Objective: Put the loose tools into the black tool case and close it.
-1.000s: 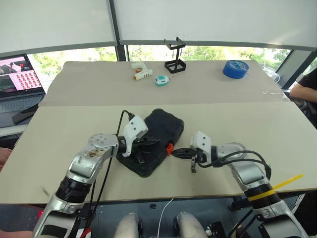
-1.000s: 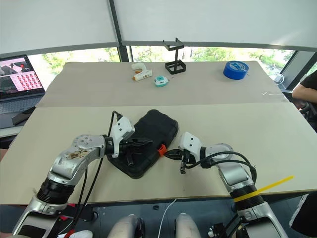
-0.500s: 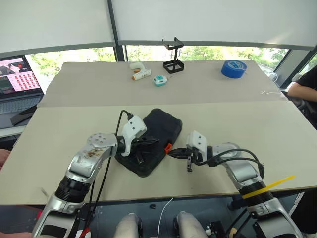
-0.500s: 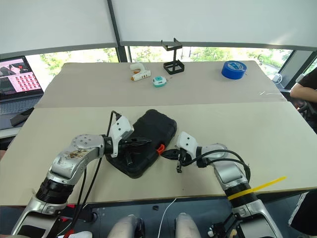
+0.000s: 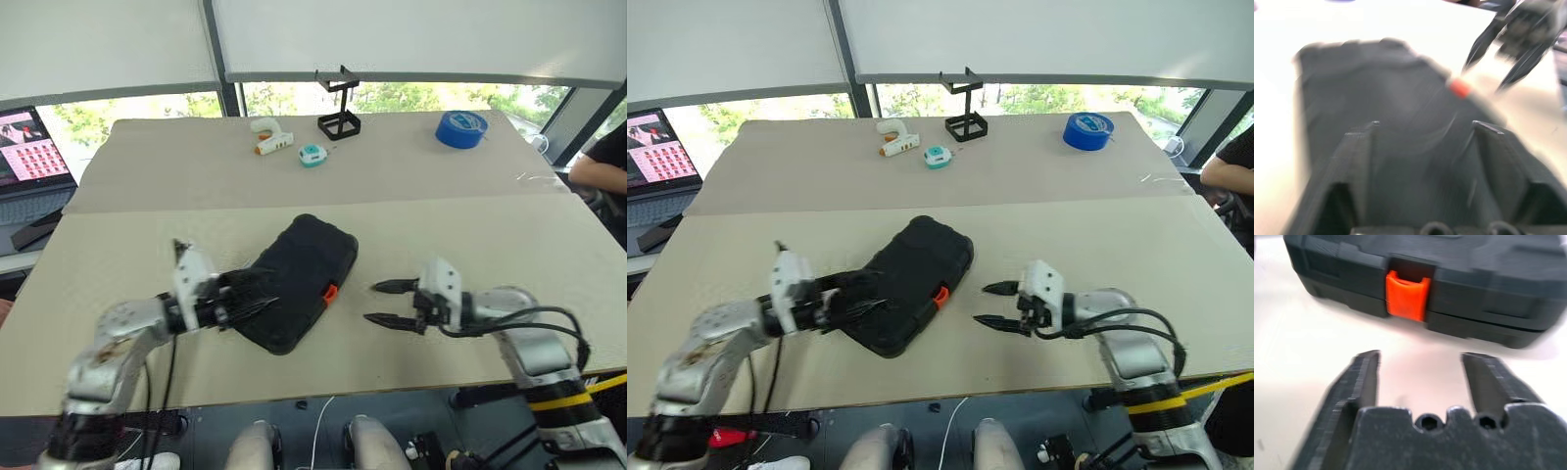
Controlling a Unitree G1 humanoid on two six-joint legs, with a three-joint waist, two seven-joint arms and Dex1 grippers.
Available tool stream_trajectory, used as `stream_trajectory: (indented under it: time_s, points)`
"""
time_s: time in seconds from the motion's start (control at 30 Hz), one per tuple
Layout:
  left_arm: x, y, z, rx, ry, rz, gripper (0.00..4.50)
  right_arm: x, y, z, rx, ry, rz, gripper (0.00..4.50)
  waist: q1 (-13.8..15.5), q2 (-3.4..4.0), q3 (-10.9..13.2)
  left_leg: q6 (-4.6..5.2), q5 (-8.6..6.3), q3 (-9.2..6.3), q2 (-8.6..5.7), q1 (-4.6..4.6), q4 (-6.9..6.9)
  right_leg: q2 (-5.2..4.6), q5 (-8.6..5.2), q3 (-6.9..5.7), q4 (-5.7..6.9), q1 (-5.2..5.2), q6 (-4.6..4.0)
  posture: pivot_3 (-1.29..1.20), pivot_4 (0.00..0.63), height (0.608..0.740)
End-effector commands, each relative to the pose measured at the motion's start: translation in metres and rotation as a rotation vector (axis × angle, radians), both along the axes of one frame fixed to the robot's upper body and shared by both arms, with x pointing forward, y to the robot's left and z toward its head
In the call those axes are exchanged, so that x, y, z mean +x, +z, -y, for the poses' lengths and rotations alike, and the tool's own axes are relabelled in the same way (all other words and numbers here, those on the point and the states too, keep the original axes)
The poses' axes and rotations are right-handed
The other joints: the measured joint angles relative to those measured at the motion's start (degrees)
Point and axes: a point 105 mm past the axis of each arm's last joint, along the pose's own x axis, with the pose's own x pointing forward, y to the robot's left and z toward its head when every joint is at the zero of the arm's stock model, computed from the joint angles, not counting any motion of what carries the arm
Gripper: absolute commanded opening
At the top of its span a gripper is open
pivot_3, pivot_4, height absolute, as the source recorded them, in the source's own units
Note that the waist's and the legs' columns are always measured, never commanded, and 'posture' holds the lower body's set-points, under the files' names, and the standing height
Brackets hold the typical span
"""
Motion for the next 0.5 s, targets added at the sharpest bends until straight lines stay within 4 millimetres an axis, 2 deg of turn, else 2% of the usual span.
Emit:
stream_trajectory:
  time_s: [0.03,0.13,0.23,0.33,0.5]
  points:
    - [-0.024,-0.002,-0.047,0.123,0.123,0.024,4.5,-0.003,0.016,0.031,0.021,0.032,0.146,4.39,0.1,-0.08,0.08,-0.01,0.01,0.01,-0.01,-0.07,0.01,0.0,0.0,-0.02,-0.05,-0.06,0.01,0.0,0.15,0.74]
    - [-0.037,-0.015,-0.082,0.188,0.282,0.01,4.5,0.007,0.018,0.056,0.025,-0.051,0.129,4.39,0.65,-0.13,0.17,-0.02,-0.01,0.09,-0.04,-0.11,0.01,-0.09,-0.01,-0.05,-0.2,-0.02,0.04,0.0,0.15,0.74]
    - [-0.047,-0.016,-0.097,0.219,0.351,0.039,4.5,0.009,0.017,0.069,0.001,-0.062,0.129,4.39,1.38,-0.2,0.29,-0.03,-0.01,0.15,-0.06,-0.1,0.03,-0.19,0.01,-0.05,-0.24,-0.02,0.04,0.0,0.15,0.74]
    - [-0.05,-0.018,-0.103,0.24,0.39,0.047,4.5,0.012,0.018,0.074,-0.006,-0.073,0.144,4.39,1.82,-0.22,0.31,-0.04,-0.02,0.14,-0.06,-0.09,0.03,-0.32,0.01,-0.14,-0.23,-0.02,0.02,0.0,0.15,0.74]
    - [-0.047,-0.018,-0.1,0.229,0.407,0.046,4.5,0.016,0.016,0.079,-0.022,-0.091,0.153,4.39,1.82,-0.22,0.31,-0.07,-0.02,0.14,-0.07,-0.12,0.02,-0.77,0.0,-0.24,-0.2,-0.01,-0.01,0.0,0.15,0.74]
